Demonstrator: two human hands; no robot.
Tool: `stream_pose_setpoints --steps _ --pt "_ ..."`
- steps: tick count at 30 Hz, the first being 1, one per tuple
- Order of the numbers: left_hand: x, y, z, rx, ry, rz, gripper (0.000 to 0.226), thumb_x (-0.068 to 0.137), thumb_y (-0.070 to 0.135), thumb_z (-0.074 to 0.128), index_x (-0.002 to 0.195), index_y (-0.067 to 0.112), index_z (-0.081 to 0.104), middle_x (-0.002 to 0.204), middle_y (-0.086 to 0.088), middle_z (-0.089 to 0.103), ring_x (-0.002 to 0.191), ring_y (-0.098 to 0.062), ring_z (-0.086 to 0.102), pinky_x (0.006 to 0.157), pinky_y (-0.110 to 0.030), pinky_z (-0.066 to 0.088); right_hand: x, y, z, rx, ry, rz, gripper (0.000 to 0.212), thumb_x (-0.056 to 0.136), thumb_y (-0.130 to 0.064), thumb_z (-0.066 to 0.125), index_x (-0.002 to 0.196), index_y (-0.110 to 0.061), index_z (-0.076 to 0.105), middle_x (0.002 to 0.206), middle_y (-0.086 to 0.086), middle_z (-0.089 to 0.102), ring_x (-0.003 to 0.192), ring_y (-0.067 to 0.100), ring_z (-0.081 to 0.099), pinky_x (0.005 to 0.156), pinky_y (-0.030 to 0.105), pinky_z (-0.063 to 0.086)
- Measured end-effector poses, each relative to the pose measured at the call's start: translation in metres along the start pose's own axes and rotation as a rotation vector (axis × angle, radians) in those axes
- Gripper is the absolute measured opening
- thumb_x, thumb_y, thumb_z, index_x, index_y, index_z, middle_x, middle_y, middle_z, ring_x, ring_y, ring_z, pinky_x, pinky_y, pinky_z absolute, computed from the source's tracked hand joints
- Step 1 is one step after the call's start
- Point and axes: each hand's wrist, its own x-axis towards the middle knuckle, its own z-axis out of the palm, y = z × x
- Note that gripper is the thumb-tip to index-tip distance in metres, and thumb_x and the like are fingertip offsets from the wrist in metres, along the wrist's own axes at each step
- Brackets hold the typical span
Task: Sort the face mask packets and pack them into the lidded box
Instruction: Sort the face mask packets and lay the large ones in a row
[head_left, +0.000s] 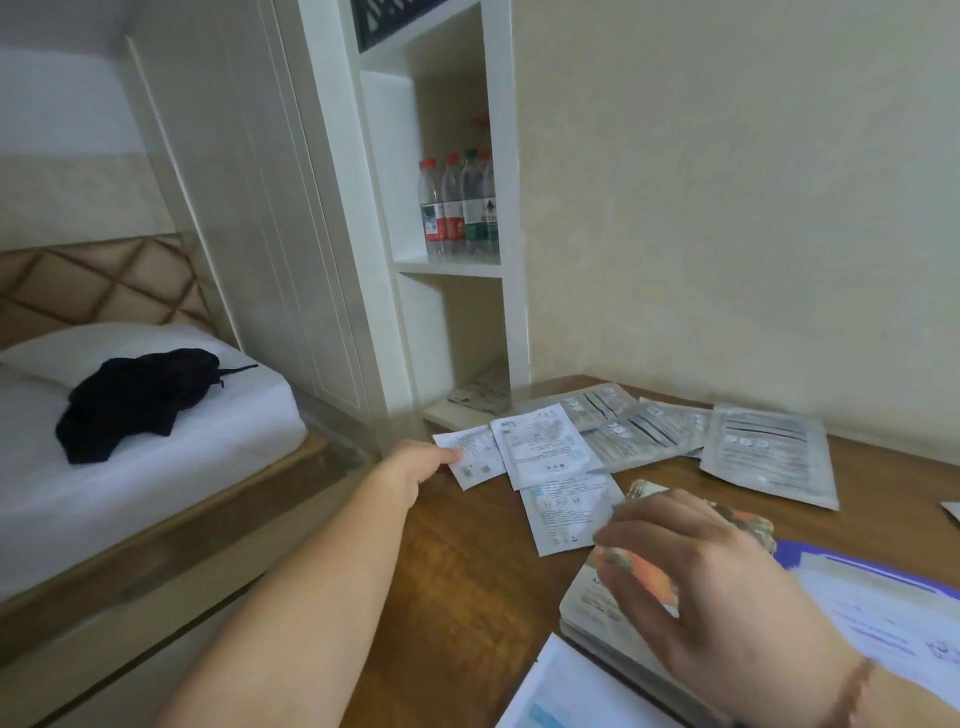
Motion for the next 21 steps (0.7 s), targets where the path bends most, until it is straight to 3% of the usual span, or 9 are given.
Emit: stream_pose_setpoints --steps 4,7,11,14,17,21 --pt "-0.018 0.001 -0.015 -0.266 -0.066 0.06 0.02 0.095 0.006 0.06 0.115 0.006 0.062 0.117 -0.011 0.069 0.101 -0.024 0.067 0.09 -0.034 0.052 0.007 -0.012 0.012 0.037 -0.019 0.048 0.017 0.079 -0.036 0.064 0.092 -0.029 0.073 0.091 -0.017 0.065 0.085 0.006 0.063 0.067 0.024 0.056" --pt "-0.049 -0.008 -0.037 -0.366 -0.104 0.039 0.017 0.097 0.0 0.054 0.111 0.006 0.059 0.105 -0.013 0.071 0.092 -0.025 0.07 0.077 -0.037 0.056 0.014 -0.029 0.023 0.054 -0.049 0.03 0.016 0.082 -0.034 0.061 0.094 -0.03 0.07 0.089 -0.015 0.065 0.084 0.009 0.063 0.068 0.029 0.056" --pt "-0.11 -0.04 -0.066 -0.398 -0.108 -0.002 0.019 0.097 -0.006 0.051 0.102 0.009 0.061 0.1 -0.011 0.072 0.089 -0.023 0.07 0.069 -0.034 0.056 0.025 -0.056 0.044 0.257 -0.092 0.272 0.023 0.088 -0.036 0.062 0.11 -0.029 0.068 0.097 -0.014 0.068 0.087 0.003 0.063 0.076 0.01 0.042" --pt "-0.158 -0.066 -0.086 -0.484 -0.089 0.011 0.022 0.096 -0.003 0.054 0.105 0.014 0.064 0.098 -0.008 0.075 0.09 -0.022 0.073 0.066 -0.033 0.058 0.034 -0.068 0.054 0.322 -0.105 0.427 0.042 0.089 -0.036 0.063 0.128 -0.021 0.059 0.118 -0.006 0.065 0.106 0.008 0.059 0.088 0.019 0.044" --pt "-0.203 -0.092 -0.1 -0.559 -0.131 0.032 0.027 0.093 -0.002 0.058 0.114 0.013 0.064 0.103 -0.009 0.075 0.093 -0.023 0.074 0.064 -0.031 0.06 0.038 -0.075 0.058 0.231 -0.125 0.419 0.045 0.093 -0.034 0.057 0.135 -0.019 0.052 0.136 -0.001 0.055 0.121 0.017 0.053 0.098 0.027 0.042" --pt "-0.241 -0.113 -0.108 -0.641 -0.203 0.006 0.03 0.089 -0.004 0.059 0.116 0.007 0.063 0.106 -0.014 0.074 0.091 -0.024 0.074 0.058 -0.03 0.06 0.049 -0.078 0.064 0.297 -0.271 0.505 0.035 0.097 -0.029 0.052 0.129 -0.019 0.059 0.124 0.002 0.064 0.094 0.011 0.056 0.08 0.021 0.047"
